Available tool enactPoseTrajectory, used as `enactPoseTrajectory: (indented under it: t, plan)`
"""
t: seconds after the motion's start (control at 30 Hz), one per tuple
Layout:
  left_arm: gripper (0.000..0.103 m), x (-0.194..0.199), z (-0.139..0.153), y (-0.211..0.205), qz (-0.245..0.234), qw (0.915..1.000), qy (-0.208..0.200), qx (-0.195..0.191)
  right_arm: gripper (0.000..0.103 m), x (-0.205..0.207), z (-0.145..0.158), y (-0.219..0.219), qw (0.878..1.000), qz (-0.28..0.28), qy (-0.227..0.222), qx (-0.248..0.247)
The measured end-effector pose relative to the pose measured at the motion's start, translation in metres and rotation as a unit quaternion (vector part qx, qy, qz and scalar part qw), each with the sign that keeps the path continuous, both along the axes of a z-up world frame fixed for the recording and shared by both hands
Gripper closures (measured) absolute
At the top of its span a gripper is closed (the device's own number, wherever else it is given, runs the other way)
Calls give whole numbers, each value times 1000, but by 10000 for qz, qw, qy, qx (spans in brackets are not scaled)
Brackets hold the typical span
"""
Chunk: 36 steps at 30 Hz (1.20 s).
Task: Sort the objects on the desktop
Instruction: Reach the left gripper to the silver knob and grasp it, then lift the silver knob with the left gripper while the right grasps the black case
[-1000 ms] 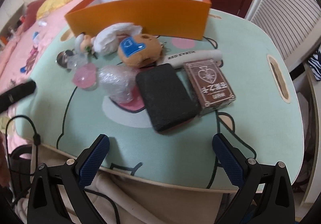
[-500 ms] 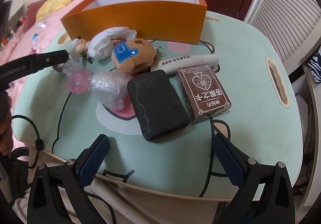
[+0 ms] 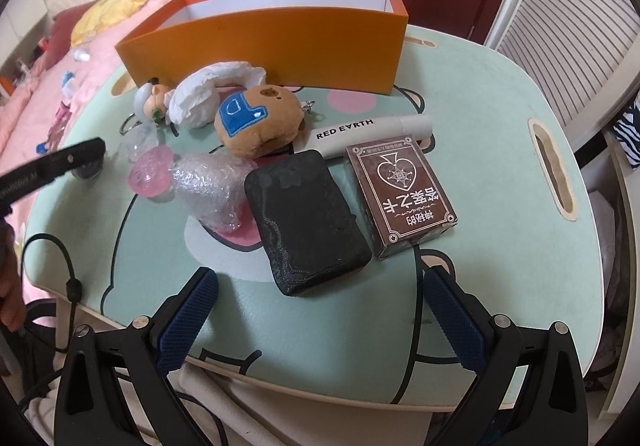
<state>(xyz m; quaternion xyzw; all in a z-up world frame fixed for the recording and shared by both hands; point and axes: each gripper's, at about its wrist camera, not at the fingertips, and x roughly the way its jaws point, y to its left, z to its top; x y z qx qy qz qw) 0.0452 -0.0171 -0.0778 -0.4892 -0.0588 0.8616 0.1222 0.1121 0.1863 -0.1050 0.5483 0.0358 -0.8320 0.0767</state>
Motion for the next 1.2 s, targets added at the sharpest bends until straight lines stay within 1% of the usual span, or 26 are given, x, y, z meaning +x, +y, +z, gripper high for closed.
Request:
enactPoseTrajectory:
  t: [0.03,0.07,0.1,0.2,0.3,0.47,0.5,0.53,0.57,0.6,0.63,0.67,0.7,0.73,0.83,0.9,0.97,1.07,1.2]
  plan:
    - [53,1,0,1,-18,10000,69,-4,0,1,2,3,10000,7,8,-33]
    - [41,3,0,3,-36,9999,139,-10,0,3,3,5,10000,23,16,-67]
    - [34,3,-1,5,-33,9997,197,-105,0,5,4,6,9999,53,41,-99]
    - [34,6,-4,13,-52,9980,401,-494,0,11,6,11,9996,146,165,-172]
    - [34,11,-8,21,-101,9945,596,-852,0,18,7,20,9992,174,334,-119]
    - [34,10,-8,17,-83,9948,682,-752,1,15,6,30,9980,148,588,-188]
    - [35,10,-8,16,-73,9951,688,-705,2,14,6,32,9976,143,639,-204]
    - [37,10,-8,13,-55,9955,695,-638,7,13,6,34,9973,137,689,-221]
    - [46,9,-8,10,-37,9959,702,-570,10,11,6,36,9970,144,727,-211]
    - [54,9,-7,8,-18,9962,710,-502,16,8,5,38,9968,155,757,-189]
    - [55,9,-7,5,8,9966,705,-418,20,5,5,40,9966,166,788,-168]
    - [59,8,-7,3,21,9968,703,-386,20,4,5,42,9964,169,806,-179]
    - [68,8,-8,2,33,9969,701,-353,21,4,6,43,9963,168,819,-207]
    - [71,8,-8,0,43,9972,693,-286,21,3,6,44,9961,166,831,-235]
    - [71,9,-9,-4,52,9975,702,-63,22,-1,6,53,9957,126,858,-338]
    - [71,11,-8,-3,33,9973,735,-7,22,-5,7,61,9953,54,870,-432]
    - [71,13,-7,-1,-16,9968,800,-8,22,-7,9,69,9945,-2,906,-527]
    - [71,13,-7,1,-51,9969,789,-37,22,-6,15,76,9925,-25,1030,-666]
    - [71,13,-9,3,-63,9972,737,-50,22,1,27,71,9877,196,1361,-747]
